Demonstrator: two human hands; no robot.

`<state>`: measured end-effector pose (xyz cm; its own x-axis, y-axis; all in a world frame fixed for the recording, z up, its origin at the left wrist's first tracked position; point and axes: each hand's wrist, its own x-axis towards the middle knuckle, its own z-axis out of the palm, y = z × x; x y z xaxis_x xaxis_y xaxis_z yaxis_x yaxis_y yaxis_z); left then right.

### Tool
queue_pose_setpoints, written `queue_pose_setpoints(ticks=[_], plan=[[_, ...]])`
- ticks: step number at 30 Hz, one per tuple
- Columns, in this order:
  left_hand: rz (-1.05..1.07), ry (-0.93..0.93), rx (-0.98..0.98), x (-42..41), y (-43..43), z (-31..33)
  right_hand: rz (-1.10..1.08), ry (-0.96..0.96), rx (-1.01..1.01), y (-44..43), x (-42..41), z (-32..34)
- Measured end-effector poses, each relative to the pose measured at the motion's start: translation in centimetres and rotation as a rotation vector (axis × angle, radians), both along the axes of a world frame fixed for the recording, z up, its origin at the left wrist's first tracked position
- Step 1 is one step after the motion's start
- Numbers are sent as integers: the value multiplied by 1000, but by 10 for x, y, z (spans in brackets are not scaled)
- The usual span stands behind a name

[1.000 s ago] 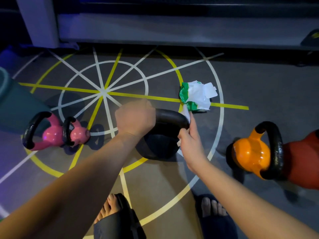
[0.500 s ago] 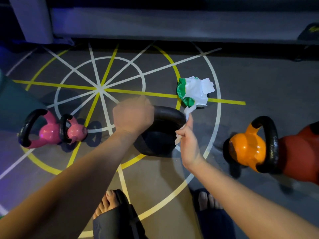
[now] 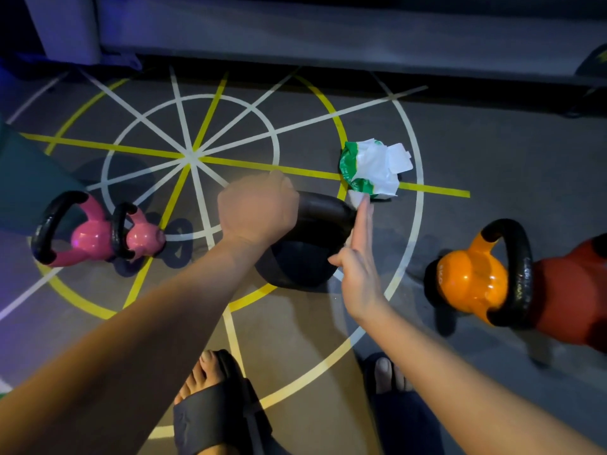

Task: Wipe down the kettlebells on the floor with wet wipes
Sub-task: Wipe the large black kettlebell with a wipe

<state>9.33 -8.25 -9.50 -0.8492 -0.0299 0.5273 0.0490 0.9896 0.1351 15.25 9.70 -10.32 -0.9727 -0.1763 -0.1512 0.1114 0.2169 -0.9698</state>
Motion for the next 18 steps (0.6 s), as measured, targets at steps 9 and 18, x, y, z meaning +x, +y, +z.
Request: queue_pose_setpoints(ticks=[9, 18], plan=[[-8, -15, -5, 0, 1, -1, 184, 355, 214, 6, -8, -9], [-11, -15, 13, 1, 0, -1, -75, 23, -5, 3, -5, -15]])
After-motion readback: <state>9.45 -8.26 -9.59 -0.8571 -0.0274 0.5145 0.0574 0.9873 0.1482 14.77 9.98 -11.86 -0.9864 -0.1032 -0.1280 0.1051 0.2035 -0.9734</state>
